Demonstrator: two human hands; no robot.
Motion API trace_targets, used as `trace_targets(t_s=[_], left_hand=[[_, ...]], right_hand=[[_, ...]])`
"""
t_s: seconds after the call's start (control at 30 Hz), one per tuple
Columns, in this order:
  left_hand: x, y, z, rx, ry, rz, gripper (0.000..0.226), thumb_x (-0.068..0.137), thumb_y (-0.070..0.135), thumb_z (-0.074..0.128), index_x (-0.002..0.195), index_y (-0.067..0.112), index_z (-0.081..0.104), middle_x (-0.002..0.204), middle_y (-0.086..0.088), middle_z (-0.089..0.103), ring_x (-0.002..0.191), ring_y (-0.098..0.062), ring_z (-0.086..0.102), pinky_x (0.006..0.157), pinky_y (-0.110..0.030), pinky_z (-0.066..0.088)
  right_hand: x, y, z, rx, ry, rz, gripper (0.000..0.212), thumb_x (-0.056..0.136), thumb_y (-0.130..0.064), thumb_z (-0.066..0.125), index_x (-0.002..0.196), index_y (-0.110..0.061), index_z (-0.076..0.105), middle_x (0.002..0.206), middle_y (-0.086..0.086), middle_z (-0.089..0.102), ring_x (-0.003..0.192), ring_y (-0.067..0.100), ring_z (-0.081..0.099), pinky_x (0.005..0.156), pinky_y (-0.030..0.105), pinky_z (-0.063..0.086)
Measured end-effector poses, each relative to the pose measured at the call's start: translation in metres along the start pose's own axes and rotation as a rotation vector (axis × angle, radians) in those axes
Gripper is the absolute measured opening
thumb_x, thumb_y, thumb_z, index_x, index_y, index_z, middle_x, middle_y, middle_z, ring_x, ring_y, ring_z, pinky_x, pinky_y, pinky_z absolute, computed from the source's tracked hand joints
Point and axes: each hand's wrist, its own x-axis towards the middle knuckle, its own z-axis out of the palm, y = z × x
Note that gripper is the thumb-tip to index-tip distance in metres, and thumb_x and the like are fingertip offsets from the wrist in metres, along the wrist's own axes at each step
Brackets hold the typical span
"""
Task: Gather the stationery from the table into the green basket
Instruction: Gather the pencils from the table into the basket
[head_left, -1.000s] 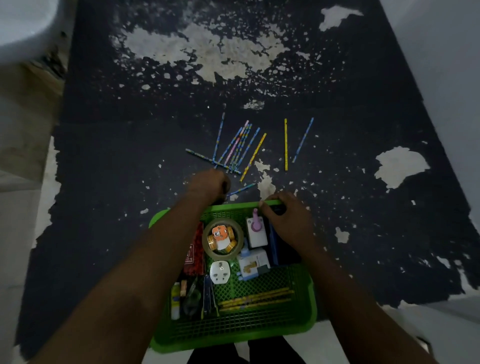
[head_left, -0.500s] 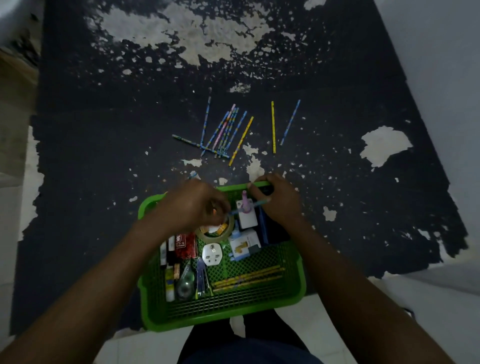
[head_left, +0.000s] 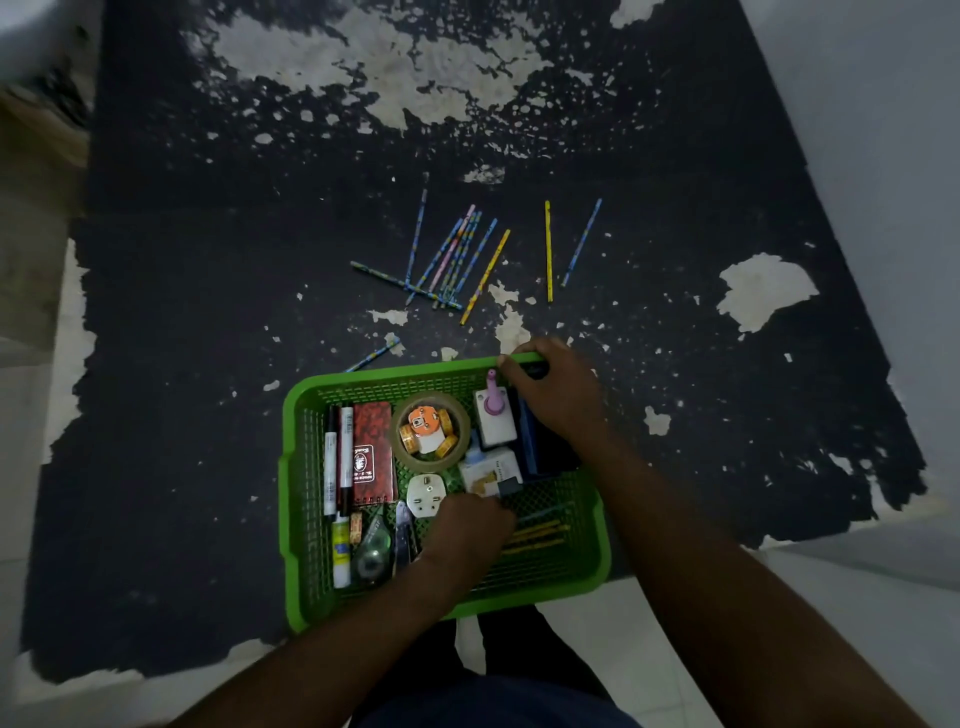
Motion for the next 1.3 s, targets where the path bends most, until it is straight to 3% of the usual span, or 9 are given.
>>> trace_targets(t_s=[0.1,0.27,0.77,0.83,0.9,0.97,1.1,1.17,1.3], left_hand=[[0.001,-0.002,0.008,-0.01,0.019,0.011,0.049,0.016,0.02,0.096,0.029,0.022,0.049,0.029,0.008,0.042,0.022,-0.01,0.042,0.044,-0.015,0.019],[-0.004,-0.007,0.001,-0.003,0.084,0.033,0.053,0.008,0.019,0.095,0.025,0.022,0.045,0.027,0.008,0.04,0.02,-0.009,0.039,0.046,-0.013,0.017],[-0.011,-0.014,0.023,0.147,0.124,0.116,0.042,0.019,0.027,0.097,0.037,0.021,0.059,0.033,0.009,0.047,0.024,-0.011,0.046,0.033,-0.013,0.032],[-0.01,-0.017,0.024,0.145,0.177,0.17,0.036,0.035,0.036,0.096,0.047,0.023,0.065,0.04,0.008,0.053,0.028,-0.011,0.051,0.035,-0.014,0.034],[-0.008,-0.025,0.014,0.06,0.3,0.192,0.026,0.072,0.05,0.079,0.069,0.026,0.072,0.056,0.007,0.065,0.04,-0.012,0.061,0.039,-0.018,0.04],[-0.003,-0.039,-0.01,-0.105,0.488,0.116,0.027,0.09,0.051,0.059,0.083,0.03,0.075,0.067,0.008,0.07,0.049,-0.01,0.064,0.045,-0.018,0.041],[0.024,-0.088,-0.071,-0.349,0.755,-0.226,0.023,0.091,0.047,0.065,0.081,0.029,0.074,0.069,0.008,0.071,0.06,-0.011,0.065,0.049,-0.021,0.039],[0.04,-0.122,-0.088,-0.425,0.725,-0.399,0.021,0.092,0.045,0.065,0.085,0.028,0.075,0.073,0.007,0.073,0.065,-0.013,0.066,0.053,-0.023,0.039],[0.071,-0.19,-0.108,-0.495,0.371,-0.61,0.014,0.084,0.035,0.076,0.092,0.023,0.077,0.093,-0.003,0.075,0.09,-0.024,0.07,0.072,-0.03,0.051]], right_hand=[[0.0,0.0,0.0,0.012,-0.003,0.008,0.025,0.088,-0.05,0.065,0.089,-0.025,0.066,0.089,-0.007,0.059,0.079,0.007,0.057,0.068,0.027,0.047],[0.001,0.0,0.001,0.007,0.004,0.005,0.024,0.088,-0.049,0.065,0.088,-0.026,0.065,0.089,-0.007,0.059,0.08,0.009,0.058,0.071,0.031,0.051],[0.002,-0.001,0.001,-0.006,0.005,0.007,0.023,0.089,-0.05,0.065,0.089,-0.026,0.066,0.09,-0.007,0.06,0.081,0.008,0.058,0.072,0.031,0.051],[0.002,-0.001,0.001,-0.004,0.003,0.009,0.023,0.089,-0.049,0.065,0.09,-0.026,0.066,0.091,-0.007,0.06,0.082,0.007,0.057,0.072,0.03,0.05],[0.002,0.0,0.0,0.003,-0.007,0.011,0.023,0.089,-0.047,0.065,0.091,-0.025,0.066,0.093,-0.007,0.06,0.083,0.006,0.057,0.072,0.028,0.049],[0.002,0.001,0.001,0.012,-0.013,0.011,0.023,0.088,-0.047,0.065,0.092,-0.025,0.067,0.093,-0.007,0.06,0.084,0.006,0.056,0.072,0.027,0.048],[0.003,0.003,0.003,0.0,0.0,0.002,0.024,0.088,-0.049,0.065,0.091,-0.025,0.067,0.092,-0.008,0.06,0.082,0.003,0.055,0.069,0.023,0.043],[0.003,0.003,0.003,-0.001,-0.002,0.016,0.024,0.087,-0.049,0.065,0.091,-0.025,0.067,0.093,-0.008,0.06,0.083,0.005,0.056,0.069,0.024,0.042],[0.003,0.002,0.002,-0.007,-0.006,0.026,0.024,0.087,-0.049,0.066,0.09,-0.025,0.066,0.091,-0.008,0.062,0.083,0.007,0.058,0.069,0.024,0.043]])
